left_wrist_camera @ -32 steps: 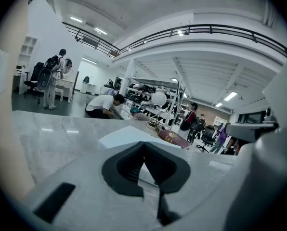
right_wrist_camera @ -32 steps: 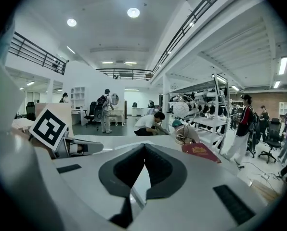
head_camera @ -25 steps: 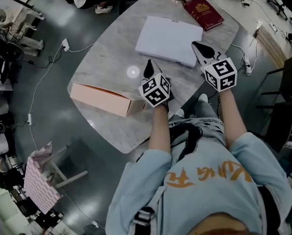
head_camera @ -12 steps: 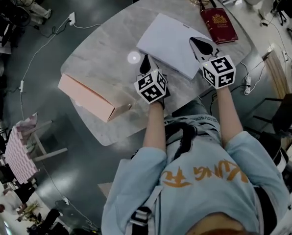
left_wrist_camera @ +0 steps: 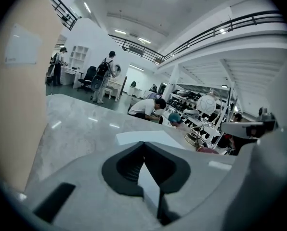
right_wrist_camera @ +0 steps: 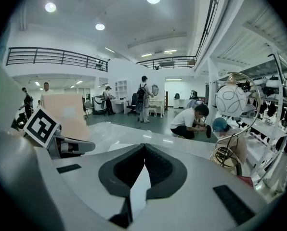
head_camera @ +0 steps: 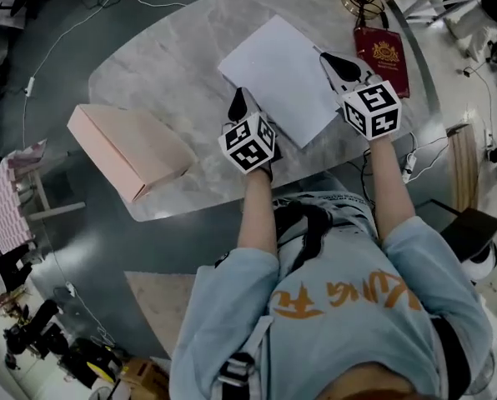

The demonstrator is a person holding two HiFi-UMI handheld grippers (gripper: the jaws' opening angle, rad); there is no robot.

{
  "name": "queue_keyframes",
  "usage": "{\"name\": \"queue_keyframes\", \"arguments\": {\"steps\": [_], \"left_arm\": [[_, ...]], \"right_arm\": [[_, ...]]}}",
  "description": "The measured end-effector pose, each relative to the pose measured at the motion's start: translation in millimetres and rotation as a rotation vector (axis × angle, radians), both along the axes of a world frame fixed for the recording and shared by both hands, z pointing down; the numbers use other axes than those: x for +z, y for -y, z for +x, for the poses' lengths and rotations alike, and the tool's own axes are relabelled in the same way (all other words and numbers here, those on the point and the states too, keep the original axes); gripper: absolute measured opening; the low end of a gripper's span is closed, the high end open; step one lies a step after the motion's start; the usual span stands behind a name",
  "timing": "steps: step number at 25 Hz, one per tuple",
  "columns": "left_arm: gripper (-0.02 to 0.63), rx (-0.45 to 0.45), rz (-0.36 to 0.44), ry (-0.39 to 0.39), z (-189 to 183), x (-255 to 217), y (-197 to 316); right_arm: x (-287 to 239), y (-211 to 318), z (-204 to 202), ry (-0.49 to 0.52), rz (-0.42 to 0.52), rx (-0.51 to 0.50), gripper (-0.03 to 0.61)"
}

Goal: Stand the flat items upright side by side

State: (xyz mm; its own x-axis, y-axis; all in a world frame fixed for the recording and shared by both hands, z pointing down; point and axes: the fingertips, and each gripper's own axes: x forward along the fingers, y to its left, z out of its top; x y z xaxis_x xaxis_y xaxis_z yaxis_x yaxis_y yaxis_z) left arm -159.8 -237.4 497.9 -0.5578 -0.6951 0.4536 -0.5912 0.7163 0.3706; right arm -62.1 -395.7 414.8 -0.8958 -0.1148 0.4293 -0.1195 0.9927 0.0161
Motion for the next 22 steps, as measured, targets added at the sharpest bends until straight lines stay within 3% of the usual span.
{"name": "queue_keyframes", "arguments": {"steps": [11, 15, 17, 22], "left_arm": [[0.016, -0.135, -0.073, -0.061, 5.4, 20.7, -6.4], [0.091, -0.137, -0.074, -0.087, 2.5, 29.1, -1.9], [0.131, -0.139, -0.075, -0.111, 0.6, 35.7, -0.5], [0.235, -0.118, -0.056, -0.195, -3.2, 52.8, 10.1]], "right_arm": [[36.4, 31.6, -35.5, -0.092, -0.051, -0.193, 0.003], [53.2, 39.2, -50.9, -0.132, -0.077, -0.253, 0.022], [62.7, 40.5, -58.3, -0.16, -0.098, -0.292, 0.058], [92.8, 39.2, -75.4, -0.283, -0.167, -0.409, 0.233]]}}
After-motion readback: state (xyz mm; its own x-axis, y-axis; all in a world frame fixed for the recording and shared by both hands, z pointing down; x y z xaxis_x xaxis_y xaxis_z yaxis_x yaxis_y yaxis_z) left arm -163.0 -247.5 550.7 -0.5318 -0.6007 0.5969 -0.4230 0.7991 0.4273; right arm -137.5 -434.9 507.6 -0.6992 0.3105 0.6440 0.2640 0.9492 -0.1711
